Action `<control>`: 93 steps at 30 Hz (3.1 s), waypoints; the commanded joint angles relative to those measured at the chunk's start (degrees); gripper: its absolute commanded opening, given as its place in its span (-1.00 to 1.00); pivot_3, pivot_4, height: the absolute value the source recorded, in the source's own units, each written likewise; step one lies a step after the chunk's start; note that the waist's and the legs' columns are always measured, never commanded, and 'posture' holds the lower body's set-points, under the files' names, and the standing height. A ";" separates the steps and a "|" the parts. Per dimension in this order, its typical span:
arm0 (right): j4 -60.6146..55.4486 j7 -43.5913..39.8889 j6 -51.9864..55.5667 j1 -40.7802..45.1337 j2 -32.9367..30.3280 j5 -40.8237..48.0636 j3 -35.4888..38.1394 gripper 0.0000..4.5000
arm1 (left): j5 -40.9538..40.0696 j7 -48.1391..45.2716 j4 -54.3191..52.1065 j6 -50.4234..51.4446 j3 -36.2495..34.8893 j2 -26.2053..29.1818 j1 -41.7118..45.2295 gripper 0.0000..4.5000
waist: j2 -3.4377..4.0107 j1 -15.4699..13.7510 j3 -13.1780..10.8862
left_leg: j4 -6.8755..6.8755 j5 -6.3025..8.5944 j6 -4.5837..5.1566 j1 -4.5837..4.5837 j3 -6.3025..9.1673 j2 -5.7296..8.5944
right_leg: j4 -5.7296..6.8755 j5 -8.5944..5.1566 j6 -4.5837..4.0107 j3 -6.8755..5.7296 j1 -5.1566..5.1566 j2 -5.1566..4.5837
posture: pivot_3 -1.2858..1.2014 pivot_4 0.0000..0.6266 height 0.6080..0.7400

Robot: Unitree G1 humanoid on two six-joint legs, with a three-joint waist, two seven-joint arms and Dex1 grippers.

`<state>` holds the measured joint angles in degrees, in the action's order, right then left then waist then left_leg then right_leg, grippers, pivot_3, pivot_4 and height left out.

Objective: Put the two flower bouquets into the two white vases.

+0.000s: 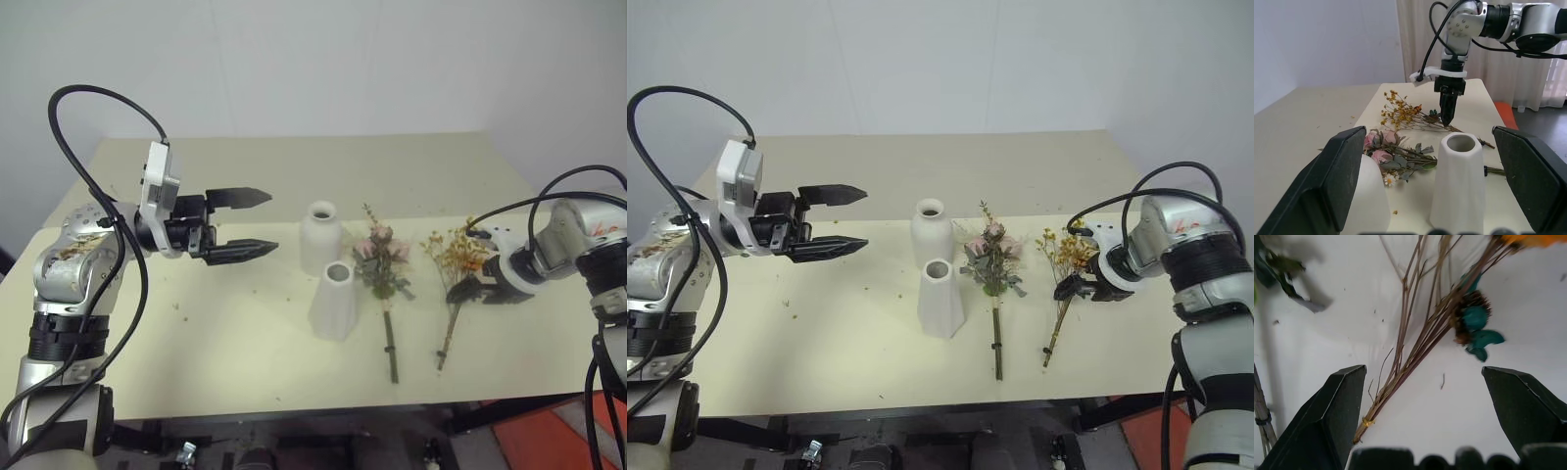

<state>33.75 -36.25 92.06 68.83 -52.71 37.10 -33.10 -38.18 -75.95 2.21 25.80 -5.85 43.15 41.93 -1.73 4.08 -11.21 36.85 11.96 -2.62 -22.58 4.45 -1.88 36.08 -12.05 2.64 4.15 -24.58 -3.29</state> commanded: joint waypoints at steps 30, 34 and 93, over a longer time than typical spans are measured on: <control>6.89 -1.34 -8.22 0.31 8.12 -18.28 11.38 -0.97 | 0.39 0.18 -0.81 -1.49 -1.75 0.51 0.60 1.00 | 0.00 -0.10 0.00 | 0.04 0.00 0.00 -0.04 0.03 0.02 | 0.09 0.02 0.02 -0.01 -0.07 0.00 | 0.03 -0.52 1.00; 6.01 6.89 -17.31 -1.05 9.20 -19.46 24.90 -0.97 | 0.66 -0.45 0.07 -2.00 -1.68 0.83 0.97 1.00 | 0.00 -0.06 0.00 | 0.05 0.00 -0.01 -0.06 0.02 0.03 | 0.08 0.04 0.03 0.00 -0.07 0.00 | 0.03 -0.52 1.00; -6.07 -12.02 -73.93 -4.89 36.68 -22.89 28.95 -0.97 | 10.30 12.66 2.83 14.86 2.29 4.43 9.30 1.00 | 0.04 0.11 -0.02 | 0.04 -0.05 -0.05 -0.28 0.06 0.00 | 0.70 0.29 -0.43 0.02 -0.61 0.07 | 0.03 -0.52 1.00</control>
<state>28.70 -47.72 20.18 62.77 -16.22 14.41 -4.21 -27.11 -63.50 7.14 40.54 -1.32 46.52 50.97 -1.69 4.19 -11.23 36.89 11.91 -2.67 -22.86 4.51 -1.88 36.79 -11.76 2.20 4.18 -25.19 -3.22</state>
